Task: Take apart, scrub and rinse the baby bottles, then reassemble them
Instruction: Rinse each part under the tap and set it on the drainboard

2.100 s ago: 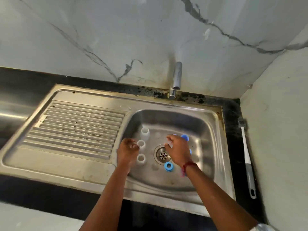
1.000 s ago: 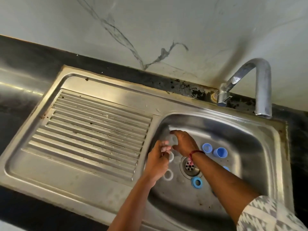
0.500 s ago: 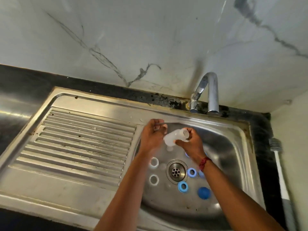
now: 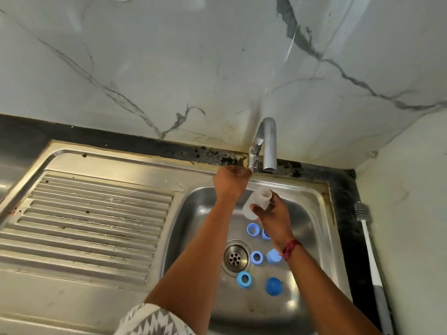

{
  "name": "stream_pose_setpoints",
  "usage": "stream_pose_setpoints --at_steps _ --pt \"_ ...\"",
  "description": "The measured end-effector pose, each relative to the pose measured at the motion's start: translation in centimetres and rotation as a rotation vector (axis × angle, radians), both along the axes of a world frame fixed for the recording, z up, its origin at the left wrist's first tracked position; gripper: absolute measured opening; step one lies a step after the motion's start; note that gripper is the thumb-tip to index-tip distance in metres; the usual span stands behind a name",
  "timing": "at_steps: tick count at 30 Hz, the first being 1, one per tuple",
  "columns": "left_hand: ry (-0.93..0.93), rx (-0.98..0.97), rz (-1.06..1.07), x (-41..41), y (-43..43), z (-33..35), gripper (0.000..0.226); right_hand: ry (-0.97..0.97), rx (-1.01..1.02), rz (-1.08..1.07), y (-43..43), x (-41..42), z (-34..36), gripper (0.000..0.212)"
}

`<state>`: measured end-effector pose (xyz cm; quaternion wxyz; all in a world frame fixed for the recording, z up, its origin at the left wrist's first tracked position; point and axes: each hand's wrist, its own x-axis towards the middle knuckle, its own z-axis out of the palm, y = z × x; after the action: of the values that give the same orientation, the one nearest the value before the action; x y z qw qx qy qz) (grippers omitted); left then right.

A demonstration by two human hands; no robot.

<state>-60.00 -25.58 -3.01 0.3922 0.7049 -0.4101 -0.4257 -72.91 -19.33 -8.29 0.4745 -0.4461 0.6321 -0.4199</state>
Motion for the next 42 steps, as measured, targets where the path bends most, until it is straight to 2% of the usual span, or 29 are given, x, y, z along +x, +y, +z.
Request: stream_pose_setpoints --at_steps 4,9,11,12,14,15,19,22,25,27,29,32,35,38,40,42 --pt "-0.152 -0.055 -0.052 -1.3 -1.6 0.2 0.029 0.015 0.009 0.015 -0.3 -0.4 -0.8 0.051" --pt "-0.247 -0.091 -0.078 -1.7 -2.4 0.0 0.022 0.048 -0.008 0.043 -0.9 -0.7 -1.3 0.054" --pt "-0.183 -0.053 -0.046 -1.6 -1.6 -0.7 0.015 0.06 -0.007 0.057 -1.0 -0.6 -1.4 0.056" --pt "-0.088 -0.016 -0.043 -1.3 -0.9 -1.3 0.013 0.069 0.001 0.063 -1.1 -0.5 -1.3 0.056" --pt "0.136 0.037 -0.069 -0.4 0.9 -2.9 0.017 0.095 0.01 0.084 -1.3 -0.3 -1.2 0.057" --pt "0.19 0.035 -0.115 0.2 1.8 -3.8 0.024 0.104 0.014 0.095 -1.3 -0.3 -1.1 0.056" --pt "-0.009 0.004 -0.398 1.7 4.6 -6.3 0.055 0.127 0.038 0.128 -1.4 0.2 -0.2 0.055" --pt "-0.094 -0.032 -0.329 1.7 5.2 -5.9 0.066 0.115 0.06 0.216 -1.5 0.5 0.5 0.055" --pt "-0.133 -0.056 -0.217 1.9 5.0 -5.6 0.064 0.036 0.079 0.257 -2.3 0.5 1.4 0.064" --pt "-0.111 -0.042 -0.158 2.3 5.2 -5.6 0.063 0.143 0.024 0.134 -3.6 0.2 2.1 0.059" --pt "-0.086 -0.042 -0.126 3.0 5.4 -5.8 0.064 0.36 -0.049 0.055 -5.2 -0.3 2.5 0.052" --pt "-0.064 -0.047 -0.099 4.1 5.6 -5.7 0.065 0.635 -0.106 0.19 -7.4 -0.3 2.1 0.047" --pt "-0.073 -0.053 -0.055 5.2 5.4 -5.5 0.065 0.775 -0.079 0.288 -8.8 -0.1 0.9 0.062" --pt "-0.073 -0.053 -0.032 5.9 5.4 -5.9 0.066 0.958 -0.176 0.359 -9.0 -0.3 -0.2 0.06" --pt "-0.074 -0.051 -0.018 6.3 5.3 -6.3 0.066 1.11 -0.243 0.439 -9.1 -0.6 -0.9 0.068" --pt "-0.06 -0.059 -0.001 6.5 5.5 -6.4 0.065 1.179 -0.247 0.465 -9.1 -0.7 -0.9 0.08"
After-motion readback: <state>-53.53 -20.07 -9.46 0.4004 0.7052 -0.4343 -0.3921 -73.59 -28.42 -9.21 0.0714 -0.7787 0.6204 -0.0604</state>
